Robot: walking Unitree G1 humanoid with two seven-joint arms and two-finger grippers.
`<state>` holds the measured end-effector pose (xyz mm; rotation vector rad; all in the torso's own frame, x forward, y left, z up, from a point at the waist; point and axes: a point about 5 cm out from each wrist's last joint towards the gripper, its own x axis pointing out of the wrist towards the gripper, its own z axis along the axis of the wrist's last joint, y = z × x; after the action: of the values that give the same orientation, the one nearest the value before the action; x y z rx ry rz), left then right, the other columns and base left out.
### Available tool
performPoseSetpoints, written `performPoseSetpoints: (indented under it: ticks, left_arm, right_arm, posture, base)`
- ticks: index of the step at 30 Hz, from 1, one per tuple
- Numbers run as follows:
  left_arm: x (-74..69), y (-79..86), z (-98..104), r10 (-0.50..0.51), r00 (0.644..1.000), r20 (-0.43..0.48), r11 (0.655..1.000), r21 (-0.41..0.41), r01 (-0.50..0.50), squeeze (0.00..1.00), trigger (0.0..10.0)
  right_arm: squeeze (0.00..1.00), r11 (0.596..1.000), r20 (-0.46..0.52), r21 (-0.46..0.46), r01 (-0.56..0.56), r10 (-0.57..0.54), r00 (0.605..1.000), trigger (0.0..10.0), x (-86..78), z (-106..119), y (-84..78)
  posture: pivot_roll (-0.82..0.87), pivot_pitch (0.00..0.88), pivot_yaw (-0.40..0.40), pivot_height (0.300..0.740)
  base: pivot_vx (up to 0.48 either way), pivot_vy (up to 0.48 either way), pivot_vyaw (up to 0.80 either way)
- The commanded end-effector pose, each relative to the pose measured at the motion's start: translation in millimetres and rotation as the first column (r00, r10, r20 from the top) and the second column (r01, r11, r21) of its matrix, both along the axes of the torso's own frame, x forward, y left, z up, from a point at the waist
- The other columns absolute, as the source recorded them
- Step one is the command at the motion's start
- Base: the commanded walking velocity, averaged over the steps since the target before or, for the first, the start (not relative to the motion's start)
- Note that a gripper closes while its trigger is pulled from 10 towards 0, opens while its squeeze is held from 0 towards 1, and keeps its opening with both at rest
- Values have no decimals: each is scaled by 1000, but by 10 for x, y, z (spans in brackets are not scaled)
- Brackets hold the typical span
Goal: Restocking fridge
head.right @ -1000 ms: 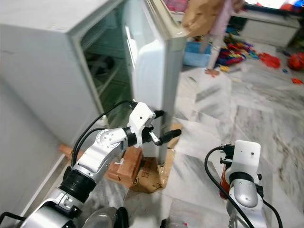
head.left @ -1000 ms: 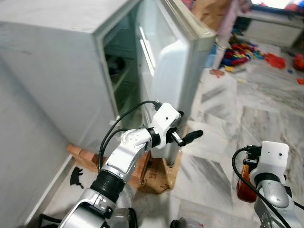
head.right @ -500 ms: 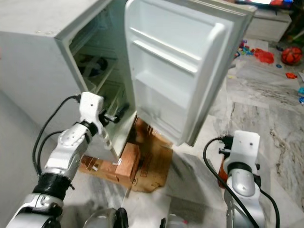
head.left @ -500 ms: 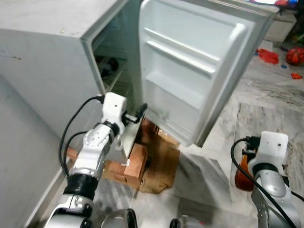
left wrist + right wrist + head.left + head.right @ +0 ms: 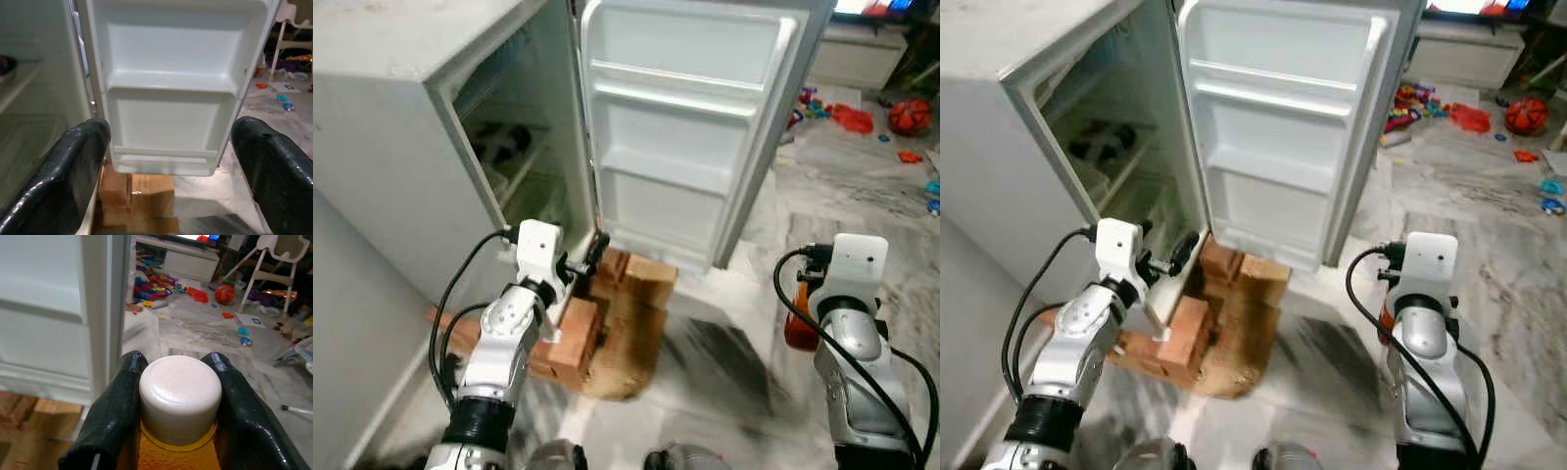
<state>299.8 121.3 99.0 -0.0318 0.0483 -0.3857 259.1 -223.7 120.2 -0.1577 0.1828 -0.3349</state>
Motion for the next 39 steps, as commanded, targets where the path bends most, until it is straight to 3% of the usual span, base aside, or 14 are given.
performPoseSetpoints:
  ticks: [1, 9, 27, 39]
  left_arm:
    - [-13, 49, -3, 22, 1000, -2, 1000, 16, -22, 0, 10000]
    - [3, 47, 15, 16, 1000, 26, 998, 58, -18, 0, 10000]
    - [-21, 10, 31, 8, 998, 60, 994, 107, -14, 0, 10000]
    - [5, 10, 41, 36, 996, 78, 992, 118, -45, 0, 10000]
  right_arm:
    - [0, 1000, 33, 3, -8, 8, 999, 10000, 39, 58, 14]
    - [0, 1000, 79, -7, -25, 25, 997, 10000, 122, 125, 57]
    - [0, 996, 115, -26, -83, 85, 990, 10000, 224, 184, 120]
    - [0, 975, 139, 18, -224, 219, 966, 10000, 277, 196, 312]
  posture:
    - [-48, 42, 10, 740]
    - [-55, 38, 18, 740]
    - [-39, 36, 12, 740]
    - [-42, 30, 12, 740]
  base:
    - [0, -480, 0]
    - [68, -98, 0]
    - [387, -244, 0]
    - [454, 0, 773]
